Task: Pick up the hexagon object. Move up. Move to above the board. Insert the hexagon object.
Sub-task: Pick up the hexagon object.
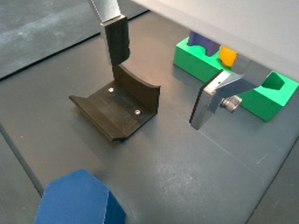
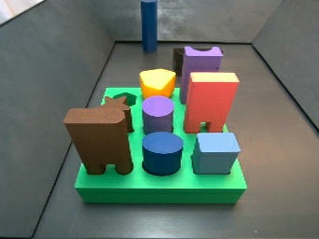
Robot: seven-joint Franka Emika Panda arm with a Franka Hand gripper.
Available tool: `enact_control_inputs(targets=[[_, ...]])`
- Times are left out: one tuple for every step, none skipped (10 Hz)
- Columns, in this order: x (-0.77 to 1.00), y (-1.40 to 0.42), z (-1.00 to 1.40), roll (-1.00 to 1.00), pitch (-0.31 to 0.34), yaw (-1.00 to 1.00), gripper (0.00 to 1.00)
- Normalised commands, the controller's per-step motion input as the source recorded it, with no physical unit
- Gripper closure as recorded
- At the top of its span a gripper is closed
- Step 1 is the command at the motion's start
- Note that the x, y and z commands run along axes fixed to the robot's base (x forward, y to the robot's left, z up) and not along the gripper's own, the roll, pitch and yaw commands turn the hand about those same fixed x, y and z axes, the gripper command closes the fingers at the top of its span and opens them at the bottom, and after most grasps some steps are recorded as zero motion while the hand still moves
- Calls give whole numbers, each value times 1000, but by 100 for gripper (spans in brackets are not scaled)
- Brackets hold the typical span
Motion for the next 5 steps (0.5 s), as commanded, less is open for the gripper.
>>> enact_control_inputs(targets=[[-57, 160, -20, 0, 0, -9, 0], [51, 483, -74, -54, 0, 106, 0], [0, 569, -200, 0, -4, 106, 0], [-123, 589, -266, 0, -31, 109, 0], [-60, 577, -271, 0, -57, 177, 0]])
